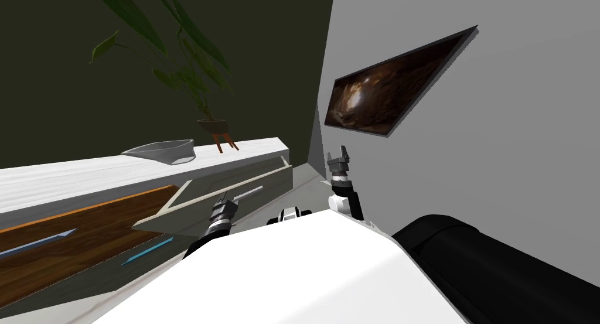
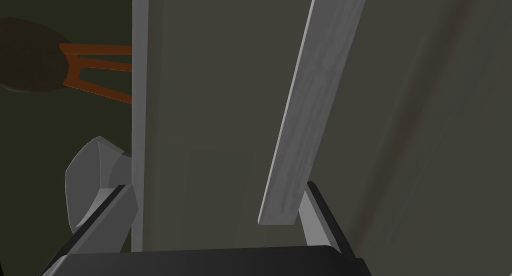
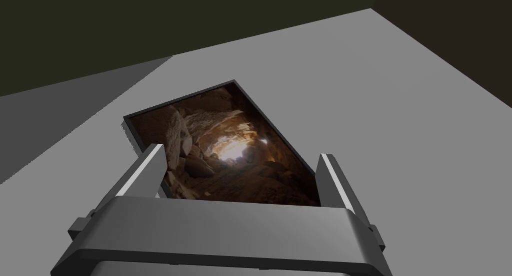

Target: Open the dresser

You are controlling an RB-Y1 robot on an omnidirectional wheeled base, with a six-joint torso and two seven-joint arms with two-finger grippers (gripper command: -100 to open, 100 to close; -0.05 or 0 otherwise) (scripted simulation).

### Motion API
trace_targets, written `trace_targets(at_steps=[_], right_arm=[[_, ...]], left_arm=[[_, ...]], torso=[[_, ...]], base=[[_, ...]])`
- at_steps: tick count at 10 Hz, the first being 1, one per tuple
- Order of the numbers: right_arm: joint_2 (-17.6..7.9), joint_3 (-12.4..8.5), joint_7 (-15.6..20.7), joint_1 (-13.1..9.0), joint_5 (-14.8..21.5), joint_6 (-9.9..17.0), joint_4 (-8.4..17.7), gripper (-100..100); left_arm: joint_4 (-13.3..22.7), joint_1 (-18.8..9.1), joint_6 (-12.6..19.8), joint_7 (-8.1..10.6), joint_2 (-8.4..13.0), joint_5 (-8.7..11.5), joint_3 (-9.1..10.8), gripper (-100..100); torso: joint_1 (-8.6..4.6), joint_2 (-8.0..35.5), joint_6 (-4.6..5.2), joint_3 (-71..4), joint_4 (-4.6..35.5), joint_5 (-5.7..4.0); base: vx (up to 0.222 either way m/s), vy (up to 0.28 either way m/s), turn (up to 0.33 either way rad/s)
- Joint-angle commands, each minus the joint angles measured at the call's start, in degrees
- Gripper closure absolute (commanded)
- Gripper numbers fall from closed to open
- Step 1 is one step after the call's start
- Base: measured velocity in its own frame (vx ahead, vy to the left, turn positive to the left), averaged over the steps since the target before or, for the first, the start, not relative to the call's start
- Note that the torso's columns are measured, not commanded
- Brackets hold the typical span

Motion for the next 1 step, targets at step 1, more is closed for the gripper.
trace_targets(at_steps=[1], right_arm=[[0.0, 0.0, 0.0, 0.0, 0.0, 0.0, 0.0, 0]], left_arm=[[0.0, 0.0, 0.0, 0.00, 0.0, 0.0, 0.00, 0]], torso=[[0.02, 0.0, 0.00, 0.0, 0.0, 0.02]], base=[[0.000, 0.000, 0.000]])
